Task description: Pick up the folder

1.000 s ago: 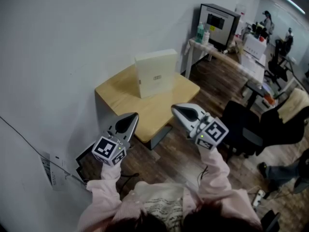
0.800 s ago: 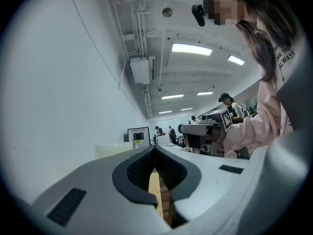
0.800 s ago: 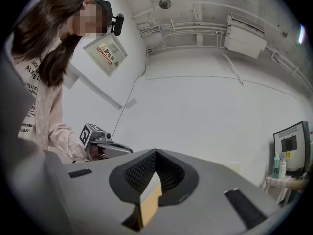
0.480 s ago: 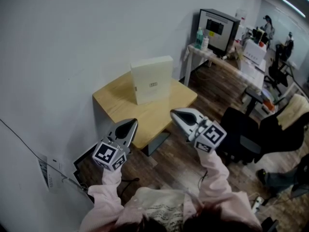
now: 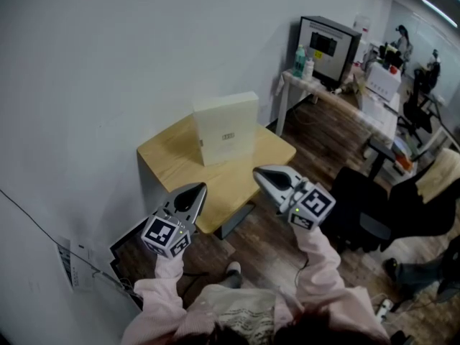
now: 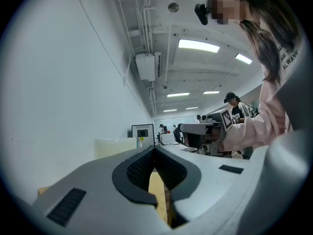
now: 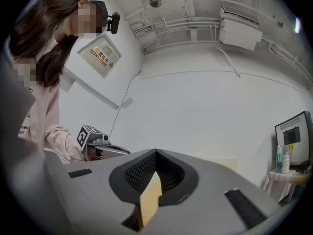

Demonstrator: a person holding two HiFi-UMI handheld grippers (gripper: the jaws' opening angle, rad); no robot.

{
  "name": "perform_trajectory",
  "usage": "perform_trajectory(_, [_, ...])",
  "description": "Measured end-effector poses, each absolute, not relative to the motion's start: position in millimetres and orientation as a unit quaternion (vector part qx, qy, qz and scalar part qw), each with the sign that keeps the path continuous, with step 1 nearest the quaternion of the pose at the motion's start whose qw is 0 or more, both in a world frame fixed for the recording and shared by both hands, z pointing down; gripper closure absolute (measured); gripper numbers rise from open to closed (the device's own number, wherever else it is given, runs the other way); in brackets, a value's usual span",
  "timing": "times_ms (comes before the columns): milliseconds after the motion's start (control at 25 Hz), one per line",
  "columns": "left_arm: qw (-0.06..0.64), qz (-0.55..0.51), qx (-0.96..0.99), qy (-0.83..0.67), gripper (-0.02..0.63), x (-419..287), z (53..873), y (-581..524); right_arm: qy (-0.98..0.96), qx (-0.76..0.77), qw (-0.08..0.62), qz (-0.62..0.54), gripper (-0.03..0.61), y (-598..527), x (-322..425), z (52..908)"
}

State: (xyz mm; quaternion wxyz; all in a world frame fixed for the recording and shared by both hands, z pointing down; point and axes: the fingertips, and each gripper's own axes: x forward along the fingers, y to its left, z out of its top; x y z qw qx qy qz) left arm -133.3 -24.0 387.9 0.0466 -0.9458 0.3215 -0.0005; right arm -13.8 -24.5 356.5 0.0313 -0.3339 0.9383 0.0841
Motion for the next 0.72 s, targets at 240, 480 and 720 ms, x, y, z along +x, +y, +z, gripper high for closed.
perform_trajectory(240, [0.043, -0.004, -0.947, 0.317, 0.617, -133.0, 389.8, -62.3, 0.938, -0.336, 0.027, 0.075, 0.572, -60.7, -13.7, 360.3])
perform_trajectory(480, [0.036, -0.001, -0.949, 0.313, 0.618, -135.1, 392.3, -94.4, 0.938, -0.340, 0.019, 0.073, 0.572, -90.9, -17.0, 362.7])
perform_trajectory(720, [0.022, 0.002, -0.950, 0.311, 0.617, -135.9, 396.8, -120.7, 0.935, -0.347, 0.010, 0.065, 0.572, -116.2, -17.7, 369.1])
